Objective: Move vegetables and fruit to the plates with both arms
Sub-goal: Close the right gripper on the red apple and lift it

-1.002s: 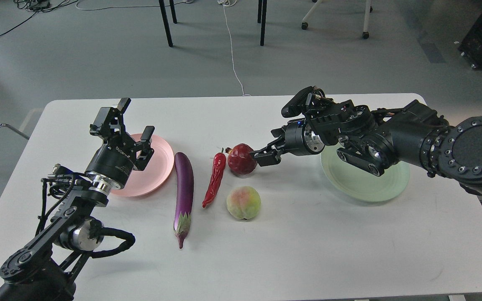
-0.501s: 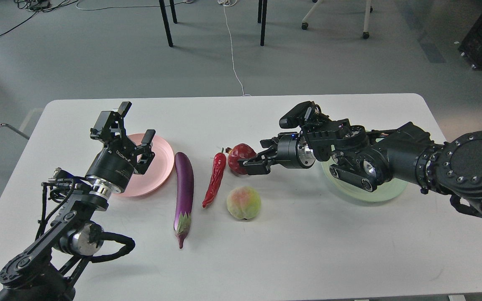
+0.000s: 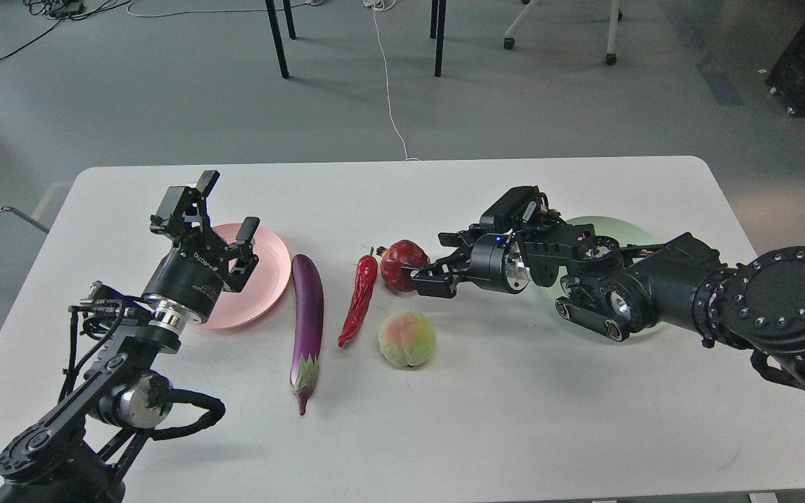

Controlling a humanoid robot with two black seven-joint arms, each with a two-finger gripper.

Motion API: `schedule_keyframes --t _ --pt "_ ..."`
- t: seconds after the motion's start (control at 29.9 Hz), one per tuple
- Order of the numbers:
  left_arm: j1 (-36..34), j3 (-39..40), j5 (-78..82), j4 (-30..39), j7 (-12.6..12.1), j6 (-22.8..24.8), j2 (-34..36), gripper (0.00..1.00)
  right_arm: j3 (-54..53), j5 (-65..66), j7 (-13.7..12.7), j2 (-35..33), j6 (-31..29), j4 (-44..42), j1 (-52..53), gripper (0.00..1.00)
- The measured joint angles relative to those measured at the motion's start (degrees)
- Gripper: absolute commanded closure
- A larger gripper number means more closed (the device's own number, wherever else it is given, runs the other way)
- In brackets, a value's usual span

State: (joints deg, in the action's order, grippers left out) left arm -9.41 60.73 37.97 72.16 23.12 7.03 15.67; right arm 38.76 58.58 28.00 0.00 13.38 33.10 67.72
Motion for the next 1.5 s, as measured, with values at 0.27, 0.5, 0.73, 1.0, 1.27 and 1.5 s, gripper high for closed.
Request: schedule_keyframes --t 0.27,0.5,0.73,1.0,1.27,1.5 --pt "0.0 0.0 0.0 0.0 0.0 0.1 0.0 0.01 -1.0 -0.3 0.0 0.0 3.0 0.6 -2.7 0.07" --pt "0.1 0.0 0.0 0.0 0.0 0.1 0.0 0.01 -2.0 -0.9 0.0 0.0 5.4 0.6 -3.4 0.23" --pt "0.2 0.0 0.0 0.0 0.0 0.1 -0.1 0.01 -2.0 -0.9 0.0 0.0 6.2 0.3 -4.4 0.45" --pt "0.3 0.0 0.0 0.0 0.0 0.1 -0.3 0.01 -2.2 -0.9 0.0 0.0 6.3 0.0 -5.0 0.54" --pt "0.3 0.0 0.0 0.0 0.0 0.1 -0.3 0.01 -2.5 -0.9 0.0 0.0 6.3 0.0 -4.4 0.54" --pt "0.3 0.0 0.0 0.0 0.0 0.1 -0.3 0.01 -2.7 -1.9 0.0 0.0 6.0 1.5 0.5 0.54"
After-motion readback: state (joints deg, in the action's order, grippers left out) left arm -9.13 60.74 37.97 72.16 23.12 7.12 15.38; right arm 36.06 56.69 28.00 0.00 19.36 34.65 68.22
